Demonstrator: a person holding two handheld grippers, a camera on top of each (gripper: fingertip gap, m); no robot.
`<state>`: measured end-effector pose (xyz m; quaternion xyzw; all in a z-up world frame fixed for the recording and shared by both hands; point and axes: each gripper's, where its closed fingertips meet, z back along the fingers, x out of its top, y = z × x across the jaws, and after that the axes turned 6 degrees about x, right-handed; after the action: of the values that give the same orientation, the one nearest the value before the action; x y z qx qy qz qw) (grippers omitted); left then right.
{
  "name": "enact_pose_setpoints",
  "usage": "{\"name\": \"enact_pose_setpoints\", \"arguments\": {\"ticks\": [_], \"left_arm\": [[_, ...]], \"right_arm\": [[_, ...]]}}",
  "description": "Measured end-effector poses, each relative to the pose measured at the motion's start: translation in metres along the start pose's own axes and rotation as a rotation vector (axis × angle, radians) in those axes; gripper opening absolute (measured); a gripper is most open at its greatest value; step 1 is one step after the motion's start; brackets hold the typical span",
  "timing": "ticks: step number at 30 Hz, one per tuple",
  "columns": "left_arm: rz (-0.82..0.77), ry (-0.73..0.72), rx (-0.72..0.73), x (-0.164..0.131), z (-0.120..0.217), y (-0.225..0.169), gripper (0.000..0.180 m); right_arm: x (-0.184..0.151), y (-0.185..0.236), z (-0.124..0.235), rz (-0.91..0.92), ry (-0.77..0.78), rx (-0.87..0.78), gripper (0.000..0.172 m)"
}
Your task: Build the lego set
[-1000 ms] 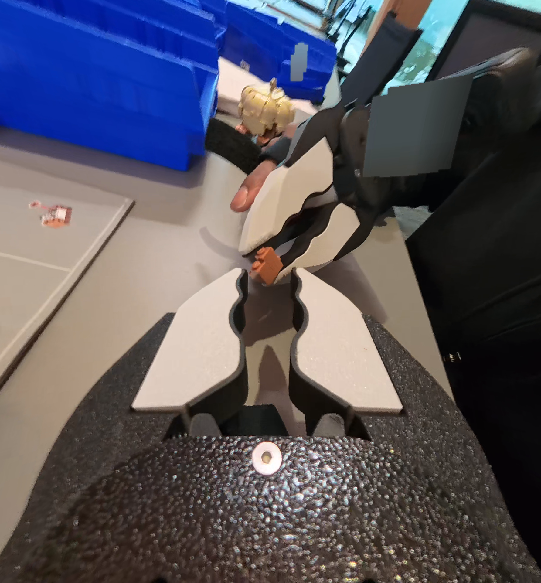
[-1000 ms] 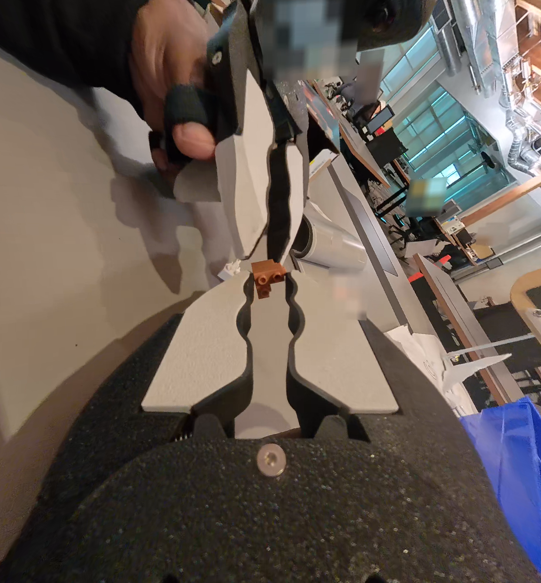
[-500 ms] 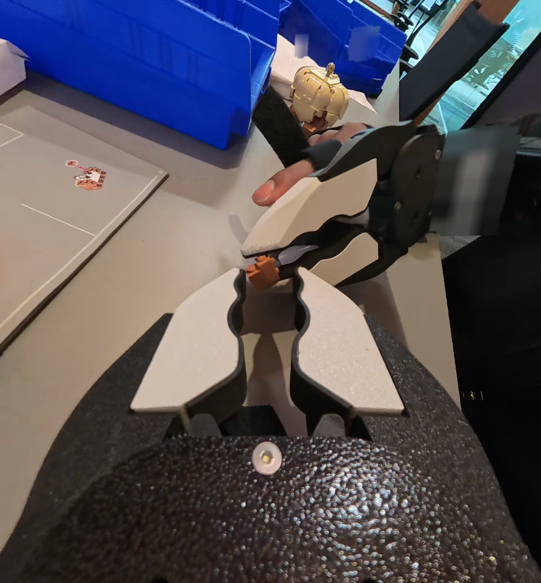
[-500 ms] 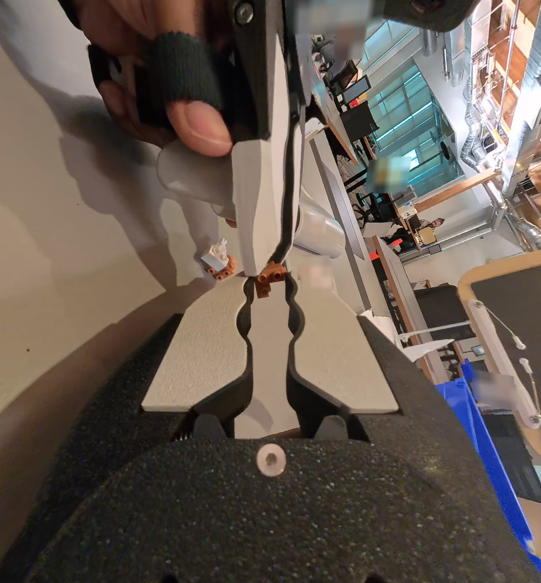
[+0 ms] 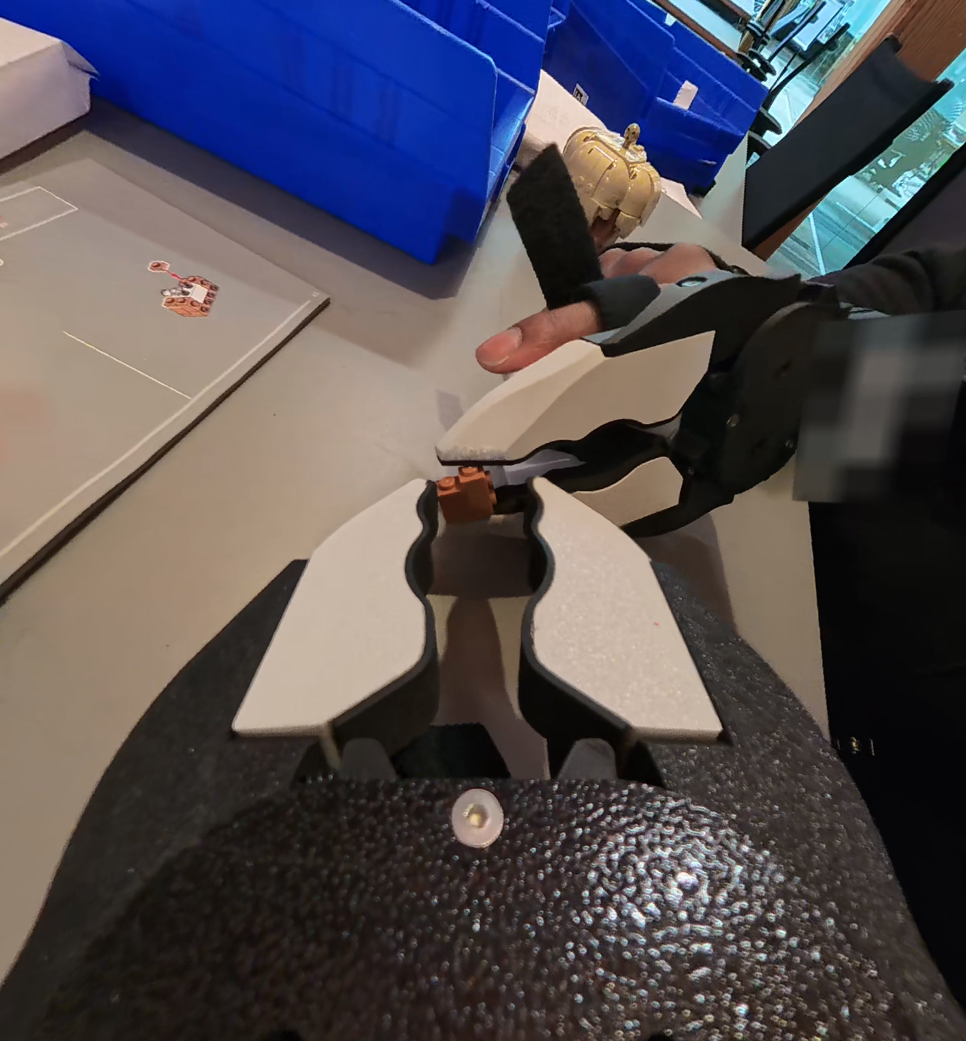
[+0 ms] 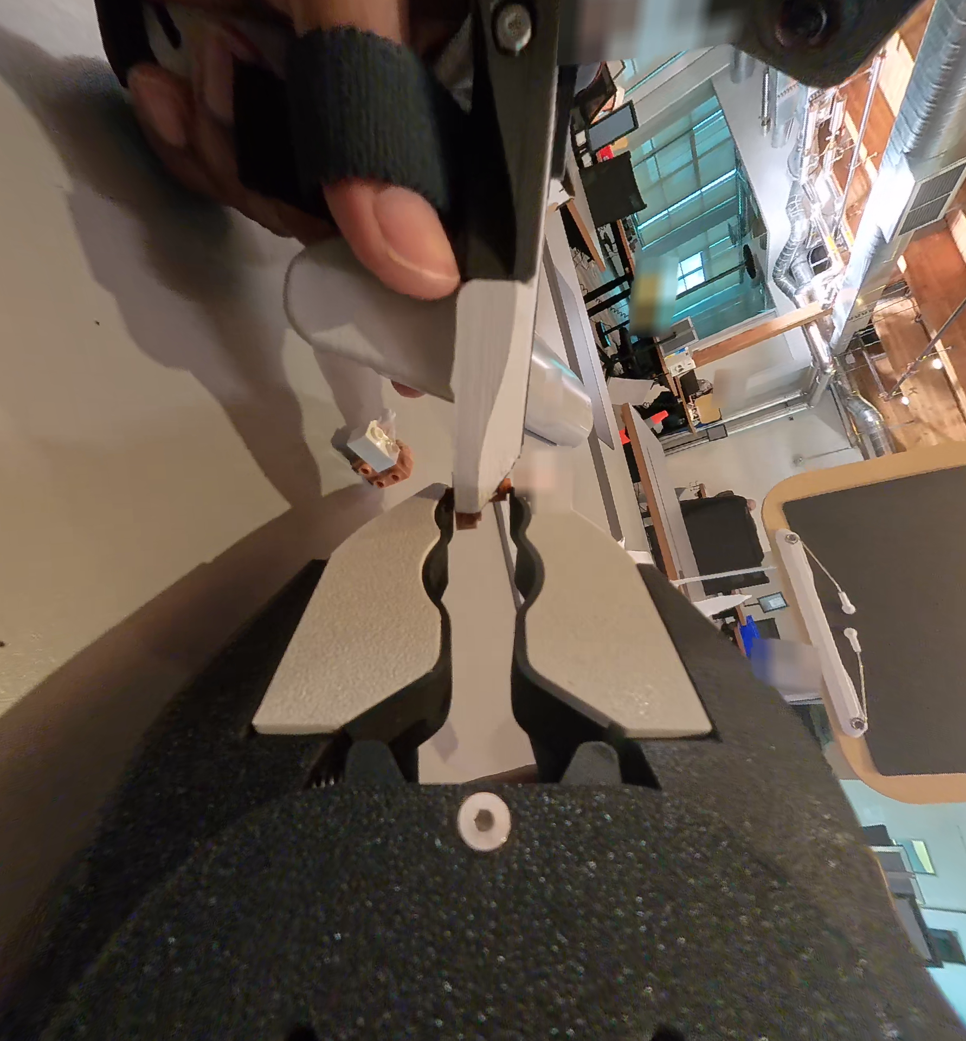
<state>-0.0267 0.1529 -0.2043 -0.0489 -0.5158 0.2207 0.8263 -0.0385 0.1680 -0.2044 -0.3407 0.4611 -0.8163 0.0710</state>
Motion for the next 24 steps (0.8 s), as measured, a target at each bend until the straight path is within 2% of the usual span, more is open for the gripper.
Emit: {"name": "enact_pose_setpoints", "arguments": {"ticks": [7,11,16,24], "left_arm": [[-0.031,-0.023,0.004,0.001,0.001,0.000,0.019],[-0.091,-0.050,0.015,0.005,0.003,-0.003,0.018],[-0.179,-0.060,0.099,0.002,0.014,0.003,0.018],[-0.212,-0.082,0.269,-0.023,0.048,0.012,0.018]], "right_arm": [[0.006,0.000,0.000,0.015,-0.012,-0.021,0.021],[0.005,-0.002,0.000,-0.054,-0.026,-0.002,0.031],[0.001,0.002,0.003,-0.166,-0.050,0.086,0.041],[-0.003,0.011,0.003,-0.283,-0.068,0.198,0.042]]}}
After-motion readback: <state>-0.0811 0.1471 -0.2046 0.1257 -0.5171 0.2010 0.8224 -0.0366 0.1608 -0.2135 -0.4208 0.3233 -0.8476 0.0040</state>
